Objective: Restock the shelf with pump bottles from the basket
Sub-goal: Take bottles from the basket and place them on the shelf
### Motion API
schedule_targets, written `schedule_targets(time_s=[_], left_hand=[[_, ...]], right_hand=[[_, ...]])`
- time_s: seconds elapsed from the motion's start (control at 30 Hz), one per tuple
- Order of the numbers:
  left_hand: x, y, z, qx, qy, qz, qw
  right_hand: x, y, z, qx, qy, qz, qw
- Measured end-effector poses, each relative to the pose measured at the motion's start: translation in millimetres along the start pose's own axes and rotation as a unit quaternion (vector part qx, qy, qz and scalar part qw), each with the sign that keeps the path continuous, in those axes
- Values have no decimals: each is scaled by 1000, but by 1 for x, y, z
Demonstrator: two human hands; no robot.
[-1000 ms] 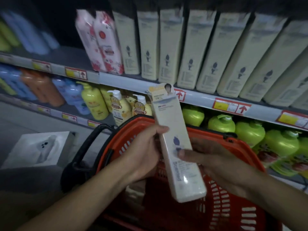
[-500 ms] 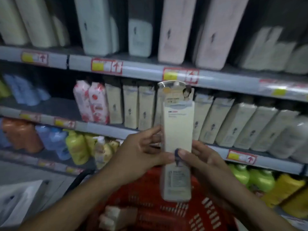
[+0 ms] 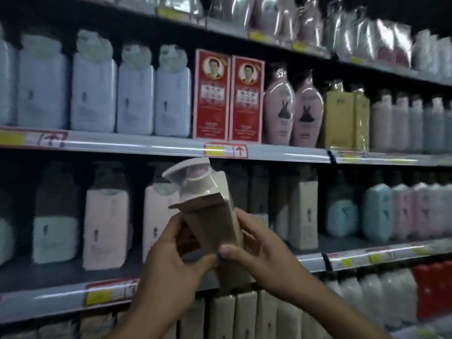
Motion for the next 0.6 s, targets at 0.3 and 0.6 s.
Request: schedule_targets(time_s=[0.3,0.6], left_hand=[[-54,-89,40,18,42,-70,997],[-100,-79,93,-47,82,-101,990]], right_hand=[[-29,70,-64,204,2,-20,979],[-86,54,-118,208,-32,30,977]])
Point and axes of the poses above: each hand's wrist, its own x-axis away from the middle knuckle, its own y-axis out of the back of the hand, z = x × y, the point moved 4 cm from there along -x, towards the middle knuckle, and after that the axes turned 6 degrees about x, right-handed, at the moved point
